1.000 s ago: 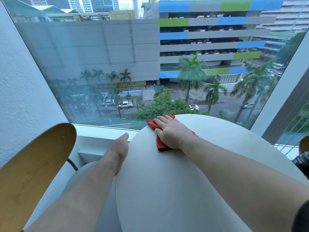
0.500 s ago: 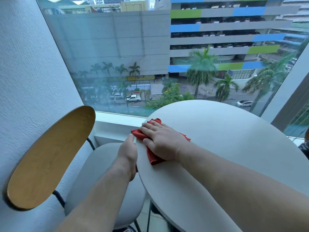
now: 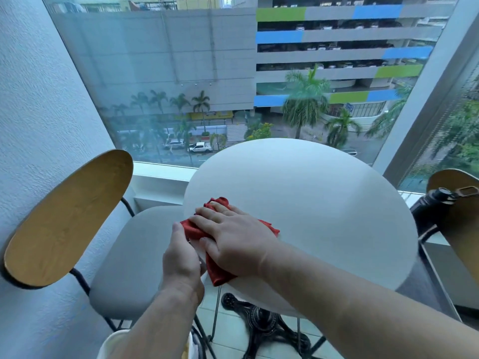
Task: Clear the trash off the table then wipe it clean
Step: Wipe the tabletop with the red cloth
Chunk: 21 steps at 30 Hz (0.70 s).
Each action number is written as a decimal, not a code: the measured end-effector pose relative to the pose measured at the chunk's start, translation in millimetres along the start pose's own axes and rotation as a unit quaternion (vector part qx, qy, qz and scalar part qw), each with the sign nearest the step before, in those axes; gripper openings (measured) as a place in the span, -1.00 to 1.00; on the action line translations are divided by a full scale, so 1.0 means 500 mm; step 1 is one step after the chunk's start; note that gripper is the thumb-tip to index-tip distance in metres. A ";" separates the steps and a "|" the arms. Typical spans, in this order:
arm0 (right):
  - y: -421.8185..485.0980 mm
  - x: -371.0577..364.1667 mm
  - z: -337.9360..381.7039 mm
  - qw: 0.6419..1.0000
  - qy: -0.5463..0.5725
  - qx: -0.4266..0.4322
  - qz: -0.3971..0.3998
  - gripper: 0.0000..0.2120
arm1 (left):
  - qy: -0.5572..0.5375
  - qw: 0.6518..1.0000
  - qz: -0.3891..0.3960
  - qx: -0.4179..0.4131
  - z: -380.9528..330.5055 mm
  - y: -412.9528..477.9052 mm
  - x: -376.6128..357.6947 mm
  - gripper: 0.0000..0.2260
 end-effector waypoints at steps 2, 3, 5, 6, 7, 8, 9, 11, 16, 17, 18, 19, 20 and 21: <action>-0.045 0.002 0.008 1.000 0.008 -0.006 -0.009 -0.45 | -0.003 1.000 -0.005 0.003 0.024 -0.027 0.003 -0.55; -0.068 0.003 0.009 1.000 0.012 -0.010 -0.014 -0.46 | -0.010 1.000 -0.001 0.007 0.037 -0.043 0.001 -0.57; -0.112 0.004 0.009 0.999 0.023 -0.015 -0.015 -0.47 | -0.022 1.000 0.005 0.002 0.062 -0.067 -0.004 -0.57; -0.136 0.005 0.006 0.999 0.028 -0.018 -0.016 -0.47 | -0.018 1.000 0.005 -0.005 0.073 -0.081 -0.008 -0.57; -0.155 0.007 0.004 0.999 0.032 -0.019 -0.019 -0.47 | -0.011 1.000 0.000 -0.012 0.081 -0.090 -0.011 -0.57; -0.176 0.009 0.000 0.999 0.036 -0.022 -0.019 -0.46 | -0.007 1.000 -0.006 -0.021 0.090 -0.099 -0.012 -0.57; -0.198 0.013 -0.007 0.999 0.038 -0.024 -0.020 -0.42 | -0.009 1.000 -0.010 -0.026 0.100 -0.107 -0.015 -0.56; -0.238 0.023 -0.023 0.999 0.034 -0.026 -0.024 -0.36 | -0.018 0.999 -0.019 -0.028 0.114 -0.119 -0.019 -0.63; -0.333 0.044 -0.099 0.998 0.019 -0.050 -0.030 -0.49 | -0.037 0.998 -0.052 -0.022 0.145 -0.153 -0.029 -0.72; -0.353 0.051 -0.121 0.998 0.016 -0.060 -0.030 -0.49 | -0.036 0.997 -0.055 -0.031 0.149 -0.160 -0.033 -0.74; -0.365 0.055 -0.137 0.997 0.016 -0.070 -0.029 -0.49 | -0.032 0.997 -0.059 -0.039 0.148 -0.157 -0.028 -0.76; -0.377 0.057 -0.155 0.996 0.016 -0.083 -0.026 -0.49 | -0.027 0.997 -0.062 -0.044 0.146 -0.156 -0.025 -0.79; -0.390 0.059 -0.175 0.995 0.016 -0.097 -0.025 -0.48 | -0.023 0.997 -0.063 -0.046 0.146 -0.154 -0.024 -0.80; -0.404 0.061 -0.197 0.993 0.014 -0.112 -0.028 -0.47 | -0.020 0.997 -0.063 -0.048 0.145 -0.152 -0.024 -0.81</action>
Point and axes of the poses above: each hand's wrist, its own y-axis towards the middle knuckle, its own x-axis out of the back of the hand, z = x × y, the point moved 6 cm from there along y, towards the middle knuckle, and after that the axes turned 5 degrees about -y, right-handed, at the moved point
